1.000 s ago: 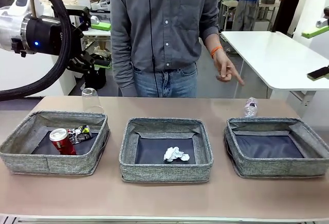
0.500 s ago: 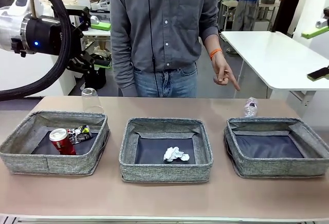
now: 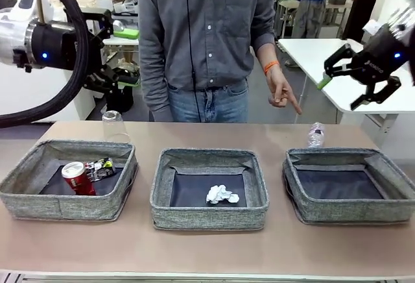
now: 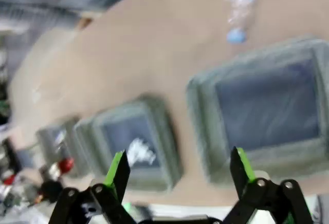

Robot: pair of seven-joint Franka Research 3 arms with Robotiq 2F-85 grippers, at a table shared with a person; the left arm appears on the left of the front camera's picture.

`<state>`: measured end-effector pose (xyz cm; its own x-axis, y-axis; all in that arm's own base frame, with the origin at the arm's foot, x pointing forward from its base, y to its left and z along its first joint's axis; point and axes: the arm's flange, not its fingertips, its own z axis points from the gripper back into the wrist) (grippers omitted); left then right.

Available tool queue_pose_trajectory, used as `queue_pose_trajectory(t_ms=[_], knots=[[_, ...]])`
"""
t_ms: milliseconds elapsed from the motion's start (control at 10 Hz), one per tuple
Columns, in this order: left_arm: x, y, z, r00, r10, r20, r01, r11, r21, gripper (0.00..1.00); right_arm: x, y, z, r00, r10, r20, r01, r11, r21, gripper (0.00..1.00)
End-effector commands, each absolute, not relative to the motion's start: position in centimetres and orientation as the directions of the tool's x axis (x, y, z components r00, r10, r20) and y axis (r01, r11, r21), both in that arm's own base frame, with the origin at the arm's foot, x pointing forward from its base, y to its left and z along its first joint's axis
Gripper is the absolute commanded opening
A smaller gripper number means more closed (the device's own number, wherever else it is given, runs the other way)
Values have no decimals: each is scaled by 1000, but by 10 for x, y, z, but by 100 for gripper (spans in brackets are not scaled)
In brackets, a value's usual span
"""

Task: Sort the waste into the appropriate baskets.
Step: Pick up the waste item pointed out by the person.

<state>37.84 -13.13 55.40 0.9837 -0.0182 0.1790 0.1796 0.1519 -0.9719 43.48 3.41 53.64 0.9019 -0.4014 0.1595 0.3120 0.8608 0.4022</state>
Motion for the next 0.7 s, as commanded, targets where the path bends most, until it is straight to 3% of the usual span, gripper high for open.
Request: queue_pose_trajectory(t_ms=[0,100,200,600], knots=[[377,-133,558,985,-6,170,169,138,-976,100,466,22,530,644,-715,271,733,679,51,100],[377,-133,558,985,-6,170,169,138,-976,100,461,12,537,622,-728,288,716,678,169,100],[377,-133,558,985,-6,170,169,138,-976,100,456,29,523,846,-483,227,402,857,323,100],[377,-133,558,985,-6,170,169,138,-976,100,470,22,518,797,-539,272,478,839,261,100]])
